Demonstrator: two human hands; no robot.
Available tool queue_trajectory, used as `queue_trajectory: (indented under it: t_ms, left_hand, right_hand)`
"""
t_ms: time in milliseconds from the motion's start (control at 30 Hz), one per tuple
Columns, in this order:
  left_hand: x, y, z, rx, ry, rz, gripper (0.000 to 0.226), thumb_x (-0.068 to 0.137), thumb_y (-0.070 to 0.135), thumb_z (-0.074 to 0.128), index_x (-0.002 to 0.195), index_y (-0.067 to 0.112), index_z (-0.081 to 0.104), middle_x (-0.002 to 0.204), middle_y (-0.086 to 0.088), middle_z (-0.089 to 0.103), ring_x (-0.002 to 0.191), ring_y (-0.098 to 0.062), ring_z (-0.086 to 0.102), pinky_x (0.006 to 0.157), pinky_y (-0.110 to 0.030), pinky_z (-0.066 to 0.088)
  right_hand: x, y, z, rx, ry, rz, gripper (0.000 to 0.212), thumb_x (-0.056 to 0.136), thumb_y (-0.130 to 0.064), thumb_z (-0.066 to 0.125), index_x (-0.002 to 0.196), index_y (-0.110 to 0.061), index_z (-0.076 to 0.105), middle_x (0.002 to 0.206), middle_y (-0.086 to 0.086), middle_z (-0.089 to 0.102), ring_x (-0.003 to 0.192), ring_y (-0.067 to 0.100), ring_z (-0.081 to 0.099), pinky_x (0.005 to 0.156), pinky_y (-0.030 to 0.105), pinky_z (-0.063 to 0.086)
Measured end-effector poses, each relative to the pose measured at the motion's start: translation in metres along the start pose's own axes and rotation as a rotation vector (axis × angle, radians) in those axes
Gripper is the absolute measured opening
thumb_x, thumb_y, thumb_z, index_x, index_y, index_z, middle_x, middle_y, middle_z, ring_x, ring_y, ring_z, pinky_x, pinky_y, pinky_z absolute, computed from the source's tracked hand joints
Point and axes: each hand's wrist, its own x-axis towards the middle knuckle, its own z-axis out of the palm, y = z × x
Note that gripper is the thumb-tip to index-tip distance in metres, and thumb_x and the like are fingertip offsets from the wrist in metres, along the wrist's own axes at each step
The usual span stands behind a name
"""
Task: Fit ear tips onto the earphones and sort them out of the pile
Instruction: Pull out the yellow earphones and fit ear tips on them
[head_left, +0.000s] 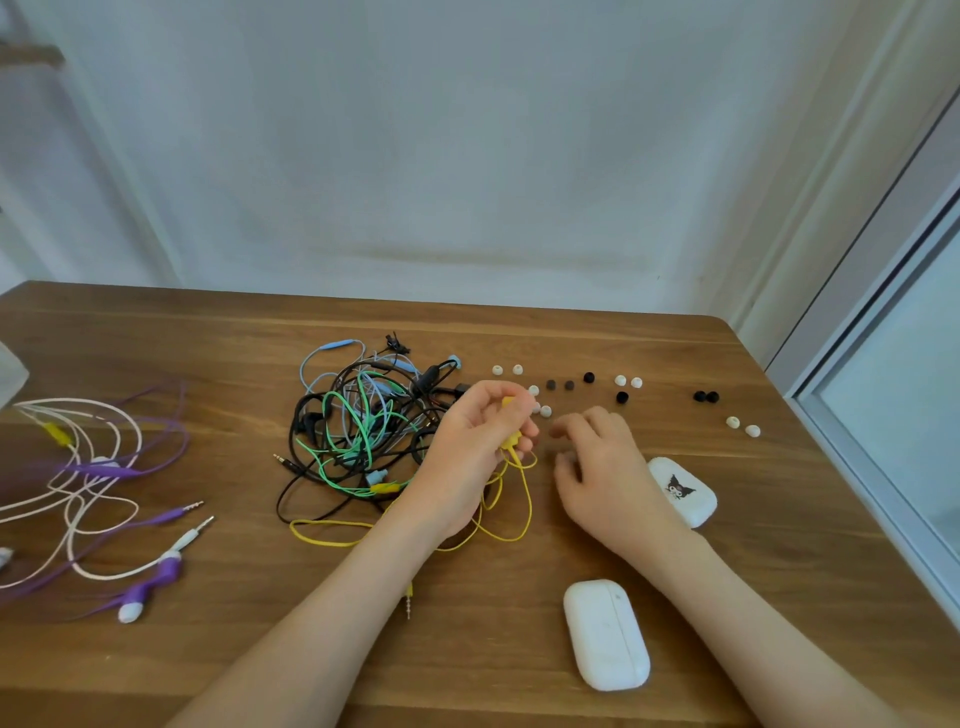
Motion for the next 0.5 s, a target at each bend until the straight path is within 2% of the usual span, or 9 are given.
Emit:
queue_trajectory:
  t_ms: [100,167,267,400,500]
  left_hand:
    - [0.0,0.002,0.0,-0.016,0.022,0.008,0.006,0.094,0.01,0.053,0.092,0.009,0.059,0.064,-0.001,0.061,0.057,-0.01,0.052,0.056,-0.02,0.046]
    - [0.001,0.004,0.001,-0.085,0.05,-0.021,0.018,0.1,0.011,0.043,0.09,0.007,0.058,0.063,-0.004,0.06,0.054,-0.012,0.051,0.054,-0.021,0.046]
    - [0.001,0.009,0.0,-0.221,0.047,-0.091,0.029,0.101,0.015,0.034,0.085,0.006,0.057,0.06,-0.007,0.058,0.052,-0.014,0.049,0.053,-0.022,0.045]
    - [-0.001,0.011,-0.001,-0.367,-0.05,-0.126,0.023,0.095,0.021,0.04,0.082,0.009,0.054,0.059,-0.006,0.056,0.05,-0.013,0.049,0.051,-0.02,0.044]
    - [0.0,0.012,-0.004,-0.467,-0.122,-0.1,0.016,0.087,0.02,0.047,0.083,0.007,0.055,0.063,-0.008,0.058,0.054,-0.013,0.054,0.053,-0.019,0.047]
  right_hand:
    - [0.0,0.003,0.007,-0.06,-0.041,0.003,0.015,0.081,0.007,0.059,0.093,-0.001,0.062,0.09,0.013,0.055,0.081,0.029,0.05,0.07,0.04,0.047]
    - [0.002,0.005,0.006,-0.046,-0.063,0.025,0.011,0.085,0.008,0.057,0.091,0.001,0.061,0.09,0.014,0.055,0.083,0.029,0.05,0.073,0.039,0.045]
    - [0.004,0.003,0.004,0.002,-0.056,0.038,0.004,0.09,-0.001,0.057,0.092,-0.001,0.061,0.09,0.01,0.054,0.086,0.026,0.049,0.075,0.034,0.042]
    - [0.005,-0.012,-0.006,0.286,-0.028,0.058,0.005,0.094,-0.007,0.055,0.093,-0.008,0.06,0.083,-0.009,0.051,0.078,0.002,0.048,0.072,0.011,0.036]
    - [0.002,-0.026,-0.011,0.591,-0.187,0.12,0.014,0.096,-0.002,0.049,0.101,-0.013,0.056,0.078,-0.007,0.058,0.067,0.001,0.055,0.066,0.017,0.043]
